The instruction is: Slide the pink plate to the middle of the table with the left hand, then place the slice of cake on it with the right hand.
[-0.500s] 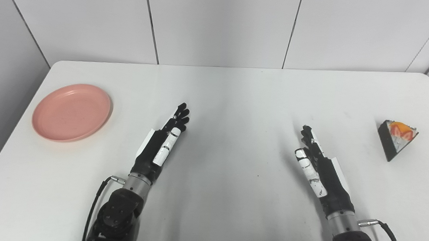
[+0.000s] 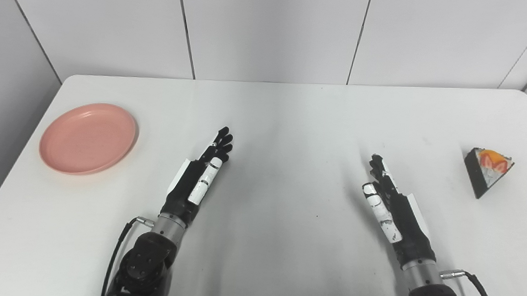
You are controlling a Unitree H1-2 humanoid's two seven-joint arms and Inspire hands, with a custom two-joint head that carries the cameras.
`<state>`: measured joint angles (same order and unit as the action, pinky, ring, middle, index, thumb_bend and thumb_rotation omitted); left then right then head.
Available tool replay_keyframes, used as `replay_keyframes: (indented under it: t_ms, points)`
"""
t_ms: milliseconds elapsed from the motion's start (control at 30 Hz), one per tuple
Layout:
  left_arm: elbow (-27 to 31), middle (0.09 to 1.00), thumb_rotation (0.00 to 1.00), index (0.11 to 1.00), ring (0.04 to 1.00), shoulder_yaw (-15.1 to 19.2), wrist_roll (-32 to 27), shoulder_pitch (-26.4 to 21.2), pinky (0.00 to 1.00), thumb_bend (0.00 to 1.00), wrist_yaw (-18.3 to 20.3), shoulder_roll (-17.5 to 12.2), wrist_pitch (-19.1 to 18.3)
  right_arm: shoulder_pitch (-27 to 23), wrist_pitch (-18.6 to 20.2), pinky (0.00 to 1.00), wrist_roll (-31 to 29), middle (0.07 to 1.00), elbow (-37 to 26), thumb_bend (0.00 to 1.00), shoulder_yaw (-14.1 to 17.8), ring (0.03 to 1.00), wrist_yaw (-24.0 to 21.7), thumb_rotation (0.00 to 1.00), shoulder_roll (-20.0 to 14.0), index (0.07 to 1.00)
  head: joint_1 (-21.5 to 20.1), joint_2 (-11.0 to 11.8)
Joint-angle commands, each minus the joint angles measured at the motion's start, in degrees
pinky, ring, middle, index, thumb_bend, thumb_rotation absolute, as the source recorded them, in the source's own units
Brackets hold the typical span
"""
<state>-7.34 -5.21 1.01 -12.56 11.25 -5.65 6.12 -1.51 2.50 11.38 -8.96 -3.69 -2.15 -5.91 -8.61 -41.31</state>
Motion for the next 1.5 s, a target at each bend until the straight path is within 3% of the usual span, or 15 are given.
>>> replay_keyframes:
  t_ms: [0, 1467]
  points:
    - [-0.8, 0.977, 1.00, 0.976, 0.958, -0.5, 0.3, 2.3, 0.94, 0.41, -0.2, 0.1, -0.1, -0.1, 0.0, 0.94, -0.2, 0.970, -1.9, 0.40, 0.1, 0.967, -0.3, 1.00, -0.2, 0.977, 0.0, -0.1]
    - [-1.3, 0.978, 1.00, 0.977, 0.961, -0.6, 0.0, 2.2, 0.94, 0.41, 0.0, 0.0, 0.2, -0.2, -0.5, 0.94, 0.3, 0.966, -1.5, 0.39, -0.2, 0.963, 0.0, 1.00, -0.5, 0.975, 0.2, 0.0]
